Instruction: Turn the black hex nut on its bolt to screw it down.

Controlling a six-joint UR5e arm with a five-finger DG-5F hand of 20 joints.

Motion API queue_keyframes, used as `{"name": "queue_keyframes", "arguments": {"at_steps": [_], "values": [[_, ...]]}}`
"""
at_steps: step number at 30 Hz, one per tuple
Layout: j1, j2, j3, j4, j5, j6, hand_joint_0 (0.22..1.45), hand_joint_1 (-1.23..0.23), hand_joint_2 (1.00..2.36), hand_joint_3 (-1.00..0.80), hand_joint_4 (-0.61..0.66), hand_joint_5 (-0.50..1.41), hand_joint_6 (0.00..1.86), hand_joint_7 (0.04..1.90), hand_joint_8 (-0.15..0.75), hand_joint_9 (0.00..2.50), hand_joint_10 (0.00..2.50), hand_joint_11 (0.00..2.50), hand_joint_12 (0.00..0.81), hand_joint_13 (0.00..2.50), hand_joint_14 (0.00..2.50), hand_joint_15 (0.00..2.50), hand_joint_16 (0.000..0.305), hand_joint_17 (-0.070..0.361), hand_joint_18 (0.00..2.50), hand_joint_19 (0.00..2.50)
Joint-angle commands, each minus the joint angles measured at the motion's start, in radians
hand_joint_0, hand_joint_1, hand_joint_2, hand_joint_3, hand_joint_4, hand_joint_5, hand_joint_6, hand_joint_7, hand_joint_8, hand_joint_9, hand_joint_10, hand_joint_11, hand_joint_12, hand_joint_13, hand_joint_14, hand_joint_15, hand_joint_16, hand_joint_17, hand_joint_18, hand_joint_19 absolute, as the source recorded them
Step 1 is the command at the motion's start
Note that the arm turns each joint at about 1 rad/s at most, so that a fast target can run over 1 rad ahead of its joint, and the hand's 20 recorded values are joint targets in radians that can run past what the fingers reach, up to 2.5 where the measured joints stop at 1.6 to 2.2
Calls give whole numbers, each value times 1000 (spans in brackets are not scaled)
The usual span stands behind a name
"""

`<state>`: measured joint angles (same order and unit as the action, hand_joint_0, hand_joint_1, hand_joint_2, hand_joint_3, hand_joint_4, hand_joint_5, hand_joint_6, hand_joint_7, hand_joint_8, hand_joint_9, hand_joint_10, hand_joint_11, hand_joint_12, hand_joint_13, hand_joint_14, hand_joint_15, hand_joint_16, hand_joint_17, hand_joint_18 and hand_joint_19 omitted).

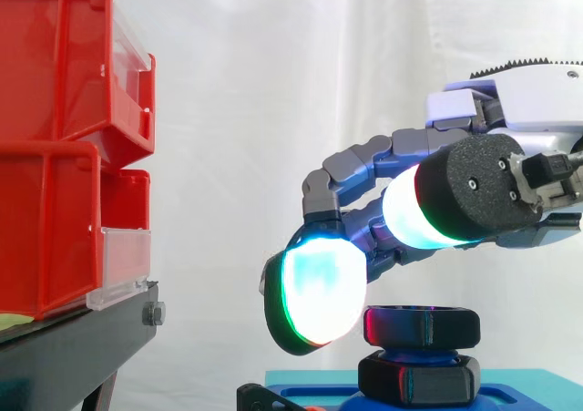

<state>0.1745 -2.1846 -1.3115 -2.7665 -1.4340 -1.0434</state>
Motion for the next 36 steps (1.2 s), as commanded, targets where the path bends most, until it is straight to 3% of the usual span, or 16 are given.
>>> {"name": "queue_keyframes", "arguments": {"at_steps": [1,9,17,30,31,36], "values": [[0,0,0,1,-11,-20,507,-438,1000,-500,211,-126,662,993,313,451,2,126,359,253,0,0,56,126,325,184],[-1,0,0,-1,-43,-37,507,-438,1000,-500,210,-144,739,863,317,454,3,154,360,252,0,0,56,125,323,178],[-15,0,0,1,-91,-37,506,-437,1000,-500,231,-153,767,825,321,454,4,167,361,249,0,0,56,126,321,179],[-50,0,0,2,-125,-38,506,-438,1000,-500,238,-158,778,798,321,451,5,177,361,244,0,0,56,126,320,179],[-61,0,0,7,-140,-38,505,-438,1000,-500,237,-158,778,798,322,453,4,173,361,244,0,0,56,126,321,180],[-78,0,0,13,-169,-38,506,-439,1000,-500,240,-159,779,794,321,449,5,185,361,244,0,0,56,126,322,183]]}}
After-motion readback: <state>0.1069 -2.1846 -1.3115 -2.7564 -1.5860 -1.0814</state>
